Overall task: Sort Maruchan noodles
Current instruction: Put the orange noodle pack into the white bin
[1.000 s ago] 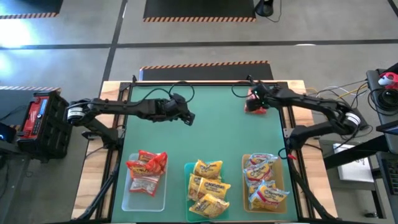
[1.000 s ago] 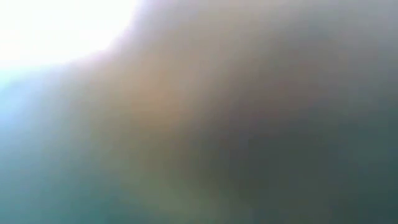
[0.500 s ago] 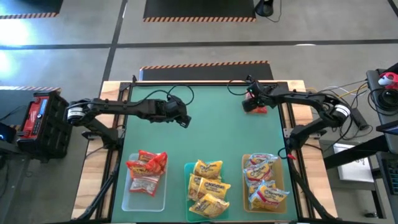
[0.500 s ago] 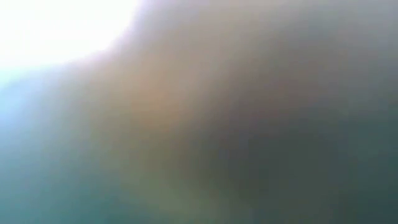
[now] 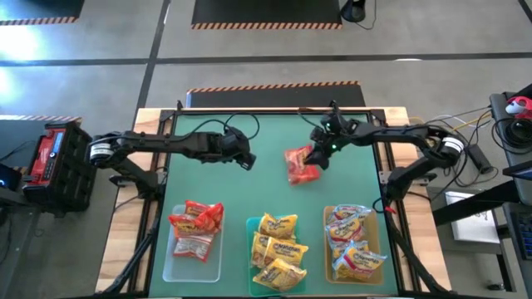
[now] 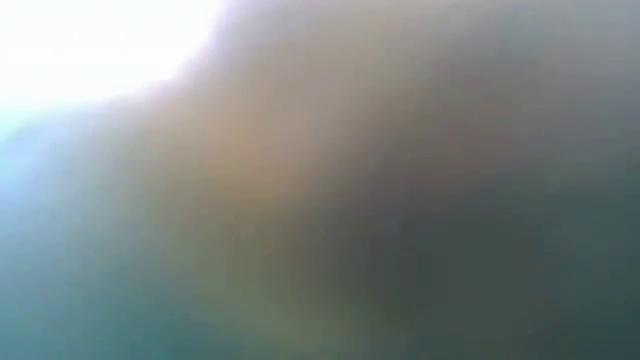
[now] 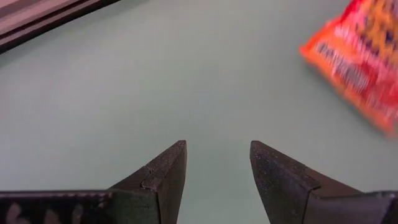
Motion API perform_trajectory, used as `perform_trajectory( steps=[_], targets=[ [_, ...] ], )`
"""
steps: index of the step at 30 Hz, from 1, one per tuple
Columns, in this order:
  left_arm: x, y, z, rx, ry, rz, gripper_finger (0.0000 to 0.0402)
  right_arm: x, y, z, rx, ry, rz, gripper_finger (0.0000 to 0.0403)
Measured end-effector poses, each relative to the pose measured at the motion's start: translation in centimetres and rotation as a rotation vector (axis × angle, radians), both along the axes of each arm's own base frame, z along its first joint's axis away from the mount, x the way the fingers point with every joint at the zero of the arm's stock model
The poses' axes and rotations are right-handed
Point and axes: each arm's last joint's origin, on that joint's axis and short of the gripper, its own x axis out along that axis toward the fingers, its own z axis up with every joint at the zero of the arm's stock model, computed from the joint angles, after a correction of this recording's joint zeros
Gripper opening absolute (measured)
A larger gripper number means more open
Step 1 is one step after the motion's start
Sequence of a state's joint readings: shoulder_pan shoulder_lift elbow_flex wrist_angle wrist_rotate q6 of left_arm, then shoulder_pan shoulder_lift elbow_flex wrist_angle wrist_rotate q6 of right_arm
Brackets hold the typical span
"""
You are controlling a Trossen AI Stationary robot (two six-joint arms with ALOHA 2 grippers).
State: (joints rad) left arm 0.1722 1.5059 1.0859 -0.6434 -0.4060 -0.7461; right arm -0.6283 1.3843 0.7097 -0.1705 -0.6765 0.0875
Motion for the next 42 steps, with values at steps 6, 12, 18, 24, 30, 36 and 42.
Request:
perform_trajectory(
  steps=[6, 12, 18, 24, 30, 36, 42],
  targets=[
    [1.1, 0.0, 0.5, -0.058, -0.148, -0.026, 0.0162, 1.9, 0.4, 1.7, 0.009, -0.212, 0.047, 0.0154],
    [4.0, -0.1, 0.3, -0.154, -0.367, -0.167, 0.0162, 1.0, 1.0, 0.9, 0.098, -0.057, -0.008, 0.0142],
    [7.0, 0.1, -2.4, -0.24, -0.466, -0.251, 0.0162, -0.1, 1.4, -0.2, 0.105, 0.133, -0.079, 0.0144],
    [8.4, 0.4, -6.1, -0.332, -0.442, -0.176, 0.0162, -0.1, 1.4, -0.2, 0.146, 0.156, -0.136, 0.0158],
    [9.4, 0.5, -8.0, -0.38, -0.478, -0.149, 0.0162, -0.1, 1.4, -0.2, 0.181, 0.169, -0.163, 0.0193],
    [10.4, 0.6, -8.3, -0.369, -0.578, -0.176, 0.0162, -0.2, 1.4, -0.2, 0.182, 0.173, -0.166, 0.0229],
    [10.9, 0.8, -9.8, -0.399, -0.594, -0.139, 0.0162, -0.3, 1.3, -0.5, 0.165, 0.216, -0.25, 0.0248]
  ],
)
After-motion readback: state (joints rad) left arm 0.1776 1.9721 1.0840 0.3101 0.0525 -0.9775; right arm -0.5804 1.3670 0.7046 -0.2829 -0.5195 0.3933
